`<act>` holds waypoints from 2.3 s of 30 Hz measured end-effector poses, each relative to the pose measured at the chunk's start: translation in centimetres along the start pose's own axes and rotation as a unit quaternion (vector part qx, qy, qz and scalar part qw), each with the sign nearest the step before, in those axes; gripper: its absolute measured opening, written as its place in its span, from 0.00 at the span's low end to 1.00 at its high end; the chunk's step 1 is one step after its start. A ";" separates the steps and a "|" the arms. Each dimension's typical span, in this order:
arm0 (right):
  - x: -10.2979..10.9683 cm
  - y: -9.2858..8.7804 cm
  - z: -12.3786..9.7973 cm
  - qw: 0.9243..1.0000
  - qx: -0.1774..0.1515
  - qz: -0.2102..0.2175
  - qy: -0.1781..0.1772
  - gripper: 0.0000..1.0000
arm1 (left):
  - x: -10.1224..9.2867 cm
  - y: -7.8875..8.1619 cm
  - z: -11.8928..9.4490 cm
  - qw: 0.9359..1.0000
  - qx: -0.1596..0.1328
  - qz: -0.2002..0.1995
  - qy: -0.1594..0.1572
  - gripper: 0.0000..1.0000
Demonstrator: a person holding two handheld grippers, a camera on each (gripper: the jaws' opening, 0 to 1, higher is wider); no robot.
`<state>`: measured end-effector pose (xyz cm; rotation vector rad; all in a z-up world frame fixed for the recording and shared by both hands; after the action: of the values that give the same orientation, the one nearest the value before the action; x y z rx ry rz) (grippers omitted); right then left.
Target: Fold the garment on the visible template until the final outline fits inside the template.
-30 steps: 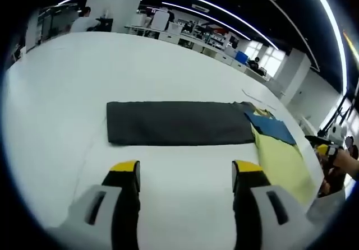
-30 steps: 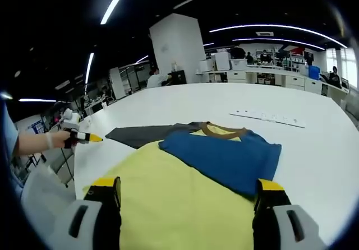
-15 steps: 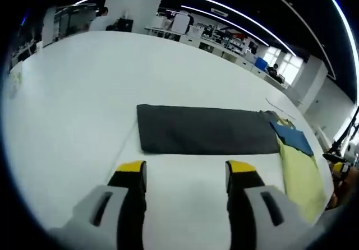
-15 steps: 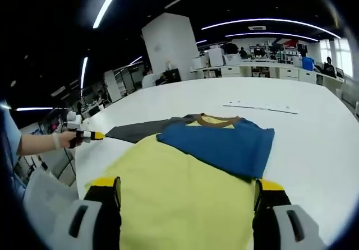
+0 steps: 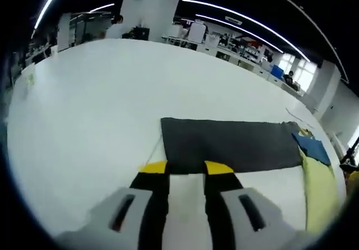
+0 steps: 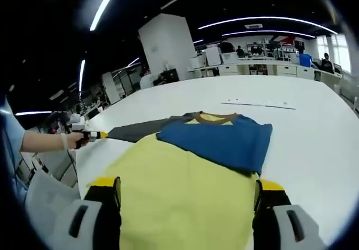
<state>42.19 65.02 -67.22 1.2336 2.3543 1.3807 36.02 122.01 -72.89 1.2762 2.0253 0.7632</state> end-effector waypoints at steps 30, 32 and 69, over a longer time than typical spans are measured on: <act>-0.5 -1.1 -2.5 0.999 -0.021 0.031 -0.012 1.00 | -17.5 8.8 -1.8 0.962 -0.046 0.112 -0.243 0.00; -0.5 -1.1 -2.8 0.999 -0.027 0.035 -0.013 1.00 | -18.6 9.1 -1.8 0.960 -0.046 0.118 -0.250 0.00; -1.8 -2.0 -4.2 0.998 -0.027 0.052 -0.028 1.00 | -43.5 7.7 1.8 0.869 -0.015 0.192 -0.457 0.00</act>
<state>40.19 60.52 -66.88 1.3791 2.2309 1.4105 56.54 85.15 -59.81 1.6274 1.0027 0.2376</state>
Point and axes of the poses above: the point that each gripper's makers call its tool centre point, and the gripper's own axes: z roughly forward along the fingers, x roughly to its left, y roughly out of its top, the point moved 7 cm from there along -z, roughly backward along the fingers, and after that the axes turned 5 degrees about x, right-handed, at the moved point
